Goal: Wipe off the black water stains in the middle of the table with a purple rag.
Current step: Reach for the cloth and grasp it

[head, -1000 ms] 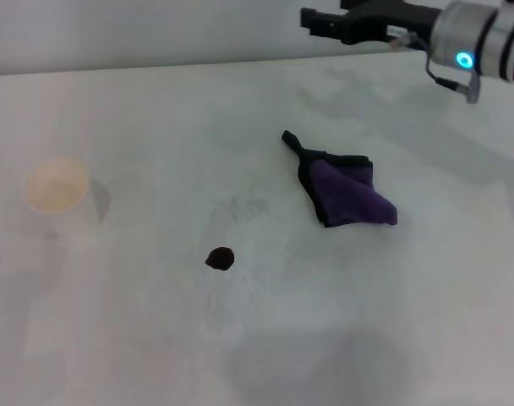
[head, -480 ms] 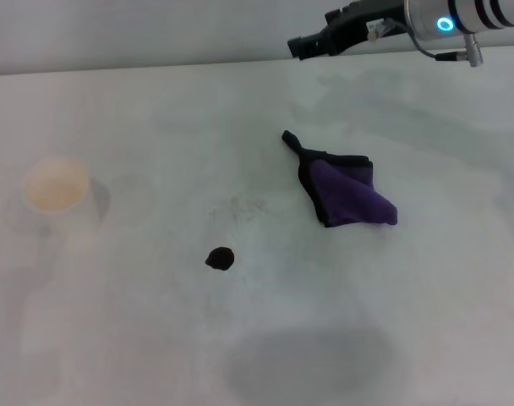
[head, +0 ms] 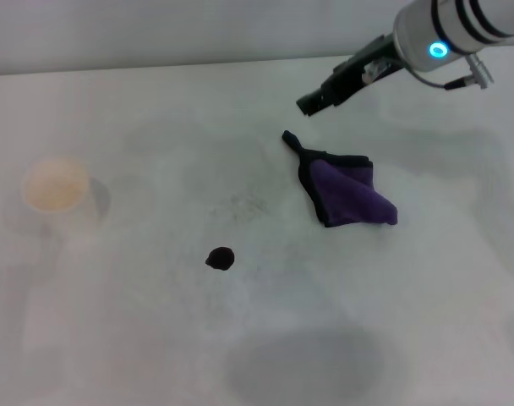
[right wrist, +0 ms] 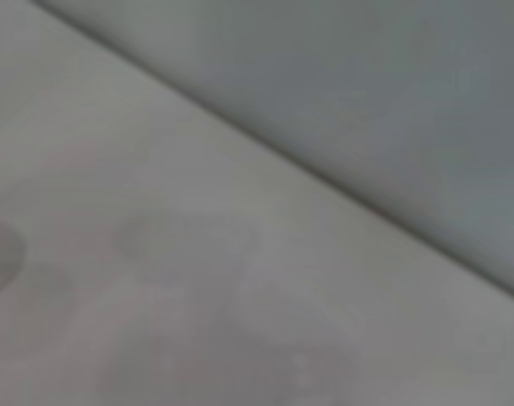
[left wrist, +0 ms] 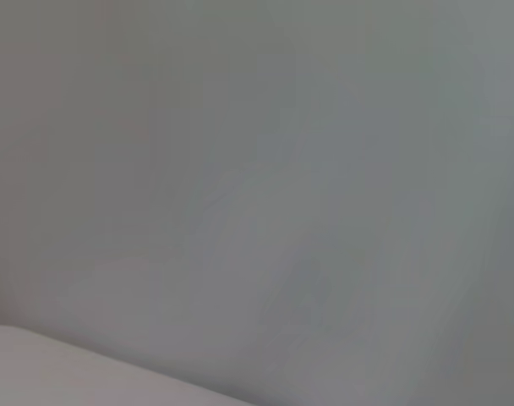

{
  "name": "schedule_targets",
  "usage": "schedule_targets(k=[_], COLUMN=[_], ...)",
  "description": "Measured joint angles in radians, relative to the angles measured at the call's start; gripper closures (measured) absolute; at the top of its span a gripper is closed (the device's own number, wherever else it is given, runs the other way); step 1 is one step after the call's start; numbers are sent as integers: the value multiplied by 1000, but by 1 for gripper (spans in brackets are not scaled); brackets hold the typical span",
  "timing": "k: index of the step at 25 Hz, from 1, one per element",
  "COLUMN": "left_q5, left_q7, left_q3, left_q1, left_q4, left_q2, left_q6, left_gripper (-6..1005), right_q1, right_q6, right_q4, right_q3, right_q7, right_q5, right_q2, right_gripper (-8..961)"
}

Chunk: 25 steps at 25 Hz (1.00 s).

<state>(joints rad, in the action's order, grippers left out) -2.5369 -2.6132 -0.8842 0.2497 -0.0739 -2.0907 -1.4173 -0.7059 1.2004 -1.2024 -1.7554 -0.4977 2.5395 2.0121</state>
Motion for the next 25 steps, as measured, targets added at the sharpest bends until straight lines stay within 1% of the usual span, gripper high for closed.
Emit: schedule_targets(k=[3, 9, 11, 12, 18, 25], left_q5=[2, 6, 7, 7, 7, 7], left_q7=[-1, -5, -5, -5, -6, -7], left_q3=[-2, -4, -4, -4, -6, -6], left_q1=[2, 11, 11, 12, 19, 30], left_q4=[1, 1, 1, 2, 3, 3], left_q2=[1, 6, 6, 6, 6, 6], left_q6=[0, 0, 0, 0, 18, 26], left_gripper=[119, 119, 119, 119, 120, 120], right_q1=[7, 12, 11, 11, 4, 2], right_q6=[13, 10, -8, -8, -47, -68], right_q4=[8, 53, 100, 100, 201, 255], right_q3=[54, 73, 83, 83, 85, 103], right_q7=[25, 27, 27, 27, 17, 2], right_q5=[7, 10, 21, 21, 33, 33], right_q2=[-1, 1, 1, 1, 1, 2], right_gripper=[116, 115, 115, 115, 115, 162])
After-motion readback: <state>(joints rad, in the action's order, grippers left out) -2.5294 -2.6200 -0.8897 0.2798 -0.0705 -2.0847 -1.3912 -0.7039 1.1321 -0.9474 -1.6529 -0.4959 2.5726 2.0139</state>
